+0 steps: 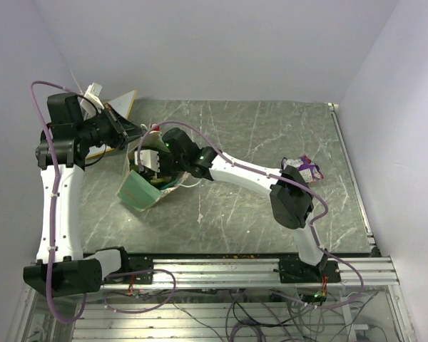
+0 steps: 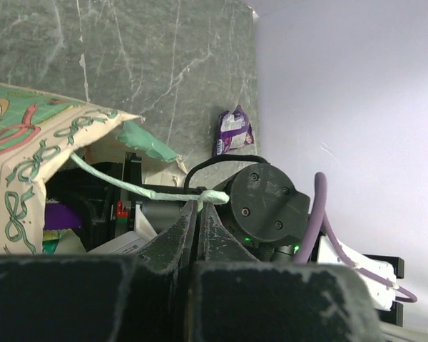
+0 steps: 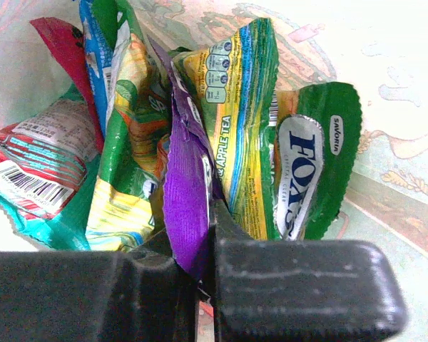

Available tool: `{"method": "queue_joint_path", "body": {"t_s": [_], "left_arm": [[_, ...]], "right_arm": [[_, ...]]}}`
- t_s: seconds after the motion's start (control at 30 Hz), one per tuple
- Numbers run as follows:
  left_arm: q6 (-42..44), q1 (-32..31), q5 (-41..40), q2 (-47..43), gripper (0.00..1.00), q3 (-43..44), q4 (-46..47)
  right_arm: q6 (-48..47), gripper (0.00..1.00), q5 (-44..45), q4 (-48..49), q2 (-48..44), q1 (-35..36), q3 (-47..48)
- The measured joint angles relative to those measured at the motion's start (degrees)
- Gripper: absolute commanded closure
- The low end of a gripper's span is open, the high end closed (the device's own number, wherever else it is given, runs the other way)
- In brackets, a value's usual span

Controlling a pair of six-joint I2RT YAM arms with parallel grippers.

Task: Take the snacks out of the paper bag
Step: Take out the snack from the paper bag.

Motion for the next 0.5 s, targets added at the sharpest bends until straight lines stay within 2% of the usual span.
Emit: {"method": "queue_joint_path", "body": {"t_s": [0.3,0.5], "left_arm": [[2.6,-0.1,-2.9,-0.6,0.93,1.3,-4.6],[3.5,-0.1,-5.3,-1.3,0.93,2.7,-6.4]], "right_arm": [[0.9,1.00,1.8,-1.5,-1.0,0.1,1.4],[3.5,1.00,2.3,-1.7,-5.7,0.3,0.5]]}}
